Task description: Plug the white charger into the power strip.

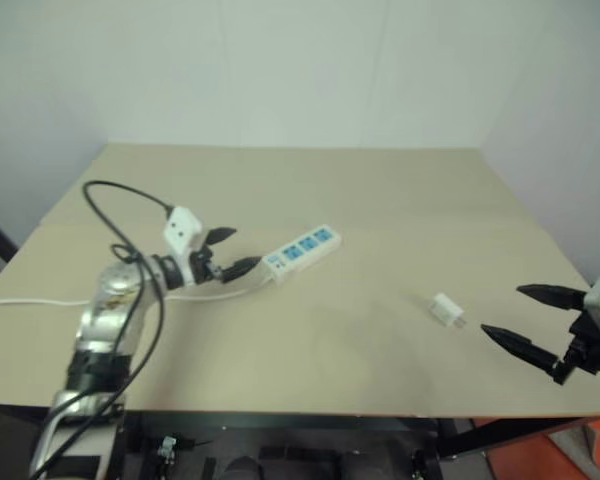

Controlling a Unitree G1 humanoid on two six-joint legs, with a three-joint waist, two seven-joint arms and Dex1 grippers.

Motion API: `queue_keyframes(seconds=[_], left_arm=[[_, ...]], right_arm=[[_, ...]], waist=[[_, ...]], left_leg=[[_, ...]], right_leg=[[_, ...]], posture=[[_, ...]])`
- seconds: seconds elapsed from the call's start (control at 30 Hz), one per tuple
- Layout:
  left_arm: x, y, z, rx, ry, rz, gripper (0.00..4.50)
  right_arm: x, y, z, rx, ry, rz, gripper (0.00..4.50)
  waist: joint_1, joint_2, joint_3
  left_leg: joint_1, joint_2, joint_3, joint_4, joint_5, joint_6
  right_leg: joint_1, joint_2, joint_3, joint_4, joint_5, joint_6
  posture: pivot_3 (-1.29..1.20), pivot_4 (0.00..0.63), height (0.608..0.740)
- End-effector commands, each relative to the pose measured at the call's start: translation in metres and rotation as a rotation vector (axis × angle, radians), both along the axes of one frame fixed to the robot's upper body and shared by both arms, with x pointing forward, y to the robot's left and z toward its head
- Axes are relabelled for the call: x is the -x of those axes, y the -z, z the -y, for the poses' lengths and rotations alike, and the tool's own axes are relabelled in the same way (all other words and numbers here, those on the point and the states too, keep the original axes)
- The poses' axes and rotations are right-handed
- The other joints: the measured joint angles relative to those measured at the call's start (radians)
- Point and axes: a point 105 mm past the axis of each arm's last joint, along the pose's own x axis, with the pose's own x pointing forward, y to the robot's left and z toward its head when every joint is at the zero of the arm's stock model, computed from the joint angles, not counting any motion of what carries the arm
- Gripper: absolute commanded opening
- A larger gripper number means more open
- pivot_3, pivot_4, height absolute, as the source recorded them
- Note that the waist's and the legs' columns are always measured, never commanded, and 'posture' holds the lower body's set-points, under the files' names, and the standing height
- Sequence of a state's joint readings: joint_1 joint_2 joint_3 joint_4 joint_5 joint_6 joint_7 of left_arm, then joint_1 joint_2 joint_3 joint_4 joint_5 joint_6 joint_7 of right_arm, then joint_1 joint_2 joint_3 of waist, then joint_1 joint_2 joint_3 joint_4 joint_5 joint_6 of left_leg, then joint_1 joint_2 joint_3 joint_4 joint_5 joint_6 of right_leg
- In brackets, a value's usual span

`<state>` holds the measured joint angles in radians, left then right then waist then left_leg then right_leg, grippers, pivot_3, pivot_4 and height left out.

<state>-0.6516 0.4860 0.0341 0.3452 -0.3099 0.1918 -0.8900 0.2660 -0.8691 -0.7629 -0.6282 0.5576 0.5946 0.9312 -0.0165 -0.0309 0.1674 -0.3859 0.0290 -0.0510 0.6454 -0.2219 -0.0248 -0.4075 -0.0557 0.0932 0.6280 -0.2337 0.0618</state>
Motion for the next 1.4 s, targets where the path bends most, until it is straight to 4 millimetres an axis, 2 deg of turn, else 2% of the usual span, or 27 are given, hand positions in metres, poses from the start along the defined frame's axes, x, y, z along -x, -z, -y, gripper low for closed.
queue_keyframes(seconds=[0.03, 0.2, 0.4, 0.77, 0.97, 1.13, 1.27, 1.4], left_arm=[[-0.013, 0.0, 0.013, 0.003, 0.018, 0.045, 4.48], [-0.025, 0.031, 0.031, -0.071, 0.084, -0.015, 4.48], [-0.037, 0.057, 0.035, -0.112, 0.015, -0.055, 4.48], [-0.039, 0.08, 0.047, -0.094, -0.036, -0.118, 4.48], [-0.033, 0.078, 0.054, -0.061, 0.035, -0.114, 3.27], [-0.03, 0.07, 0.052, -0.059, 0.082, -0.09, 3.27], [-0.013, 0.055, 0.047, -0.038, 0.25, -0.045, 3.27], [0.005, 0.047, 0.038, -0.042, 0.33, -0.01, 3.27]], right_arm=[[0.001, -0.009, -0.004, 0.011, -0.005, 0.046, 4.5], [0.002, -0.01, -0.008, 0.006, -0.012, 0.055, 4.5], [0.004, -0.009, -0.011, -0.002, -0.013, 0.063, 4.5], [0.005, -0.01, -0.014, -0.005, -0.024, 0.069, 4.5], [0.006, -0.012, -0.014, -0.002, -0.026, 0.073, 4.5], [0.007, -0.01, -0.014, -0.003, -0.022, 0.07, 4.5], [0.009, -0.007, -0.017, -0.01, -0.023, 0.067, 4.5], [0.01, -0.003, -0.017, -0.018, -0.019, 0.054, 4.5]], waist=[[0.0, 0.0, 0.0], [-0.004, -0.001, 0.0], [-0.001, -0.001, 0.001], [0.005, -0.001, 0.0], [0.007, -0.001, 0.0], [0.006, -0.001, 0.0], [0.002, -0.001, 0.0], [0.001, -0.001, 0.0]], left_leg=[[0.0, 0.0, 0.0, 0.0, 0.0, 0.0], [0.001, 0.0, 0.0, 0.0, 0.0, 0.0], [0.0, 0.0, -0.001, 0.0, 0.0, 0.0], [0.001, -0.001, -0.001, 0.0, 0.0, 0.0], [0.001, -0.002, -0.001, 0.0, 0.0, 0.0], [0.0, -0.002, -0.002, 0.0, 0.0, 0.0], [0.0, -0.002, -0.002, 0.0, 0.0, 0.0], [0.0, -0.002, -0.002, 0.0, 0.0, 0.0]], right_leg=[[0.0, 0.0, 0.0, 0.0, 0.0, 0.0], [0.002, 0.0, 0.0, -0.001, 0.0, 0.0], [0.001, 0.0, 0.0, -0.001, 0.0, 0.001], [0.002, -0.001, 0.0, 0.0, 0.0, 0.002], [0.003, -0.001, -0.001, 0.0, 0.0, 0.002], [0.002, -0.002, -0.001, -0.001, 0.0, 0.002], [0.002, -0.002, -0.001, -0.001, 0.0, 0.002], [0.001, -0.002, -0.001, 0.0, 0.0, 0.002]], posture=[[0.0, 0.15, 0.74], [0.0, 0.15, 0.74], [0.0, 0.15, 0.74], [0.0, 0.15, 0.74], [0.0, 0.15, 0.74], [0.0, 0.15, 0.74], [0.0, 0.15, 0.74], [0.0, 0.15, 0.74]])
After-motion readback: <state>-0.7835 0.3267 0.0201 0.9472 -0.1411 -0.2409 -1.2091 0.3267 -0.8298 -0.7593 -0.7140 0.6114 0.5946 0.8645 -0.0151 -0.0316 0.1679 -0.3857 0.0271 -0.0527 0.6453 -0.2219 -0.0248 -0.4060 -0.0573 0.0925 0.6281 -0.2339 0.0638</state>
